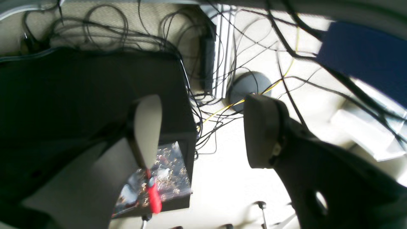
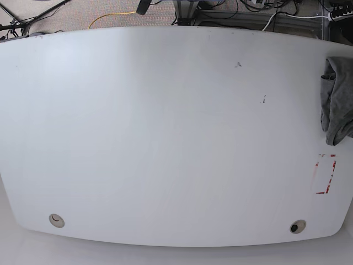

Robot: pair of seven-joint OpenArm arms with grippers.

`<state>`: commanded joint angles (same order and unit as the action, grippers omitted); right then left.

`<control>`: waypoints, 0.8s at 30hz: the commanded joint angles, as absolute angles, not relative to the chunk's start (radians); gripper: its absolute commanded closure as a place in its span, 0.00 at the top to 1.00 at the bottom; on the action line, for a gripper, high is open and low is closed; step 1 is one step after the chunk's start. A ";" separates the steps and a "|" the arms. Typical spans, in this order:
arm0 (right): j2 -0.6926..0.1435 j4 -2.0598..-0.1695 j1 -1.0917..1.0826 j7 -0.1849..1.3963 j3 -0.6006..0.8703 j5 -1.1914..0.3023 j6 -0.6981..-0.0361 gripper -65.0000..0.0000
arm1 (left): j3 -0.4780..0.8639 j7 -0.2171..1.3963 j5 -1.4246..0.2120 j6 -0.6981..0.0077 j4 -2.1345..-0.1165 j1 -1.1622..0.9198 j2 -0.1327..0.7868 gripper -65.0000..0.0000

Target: Fold the T-shirt properly

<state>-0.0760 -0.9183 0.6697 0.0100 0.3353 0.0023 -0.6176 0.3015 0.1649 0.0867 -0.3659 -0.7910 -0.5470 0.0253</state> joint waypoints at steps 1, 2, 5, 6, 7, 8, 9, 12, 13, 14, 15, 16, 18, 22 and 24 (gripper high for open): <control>-0.076 -0.892 0.654 0.010 0.335 0.005 -0.611 0.09 | 0.302 0.156 0.097 -0.358 -0.750 -0.529 0.028 0.57; -0.076 -0.858 0.633 0.010 0.335 0.005 -0.607 0.09 | 0.300 0.143 0.108 -0.349 -0.693 -0.495 0.033 0.57; -0.082 -0.792 0.581 0.010 0.335 0.010 -0.602 0.09 | 0.300 0.125 0.139 -0.325 -0.549 -0.403 0.038 0.57; -0.084 -0.774 0.564 0.010 0.335 0.010 -0.602 0.09 | 0.300 0.120 0.150 -0.311 -0.501 -0.381 0.039 0.57; -0.084 -0.754 0.552 0.010 0.335 0.012 -0.602 0.09 | 0.300 0.107 0.160 -0.295 -0.461 -0.358 0.047 0.57; -0.084 -0.740 0.541 0.010 0.335 0.012 -0.601 0.09 | 0.300 0.094 0.170 -0.282 -0.432 -0.338 0.056 0.57; -0.084 -0.723 0.527 0.012 0.335 0.012 -0.596 0.09 | 0.300 0.081 0.177 -0.262 -0.400 -0.315 0.064 0.57; -0.085 -0.657 0.481 0.015 0.332 0.015 -0.518 0.09 | 0.300 0.053 0.194 -0.171 -0.312 -0.252 0.073 0.58; -0.085 -0.636 0.467 0.013 0.326 0.024 -0.501 0.09 | 0.300 0.053 0.194 -0.156 -0.298 -0.239 0.074 0.58; -0.085 -0.616 0.455 0.010 0.309 0.045 -0.479 0.09 | 0.300 0.053 0.194 -0.142 -0.291 -0.223 0.074 0.58; -0.085 -0.607 0.449 0.008 0.295 0.058 -0.467 0.09 | 0.300 0.054 0.196 -0.140 -0.288 -0.214 0.074 0.58; -0.082 -0.602 0.444 0.008 0.285 0.065 -0.460 0.09 | 0.300 0.056 0.196 -0.140 -0.286 -0.208 0.074 0.58; -0.079 -0.604 0.441 0.008 0.259 0.074 -0.435 0.09 | 0.300 0.056 0.197 -0.140 -0.285 -0.196 0.074 0.58; -0.077 -0.596 0.421 0.008 0.228 0.071 -0.397 0.09 | 0.300 0.056 0.197 -0.140 -0.285 -0.185 0.074 0.58; -0.076 -0.596 0.417 0.008 0.223 0.071 -0.392 0.09 | 0.300 0.056 0.197 -0.140 -0.285 -0.183 0.071 0.58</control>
<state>-0.0760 -0.5961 0.4166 0.0084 0.2232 0.0713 -0.3920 0.3000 0.0560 0.1972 -0.1404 -0.2846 -0.1834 0.0713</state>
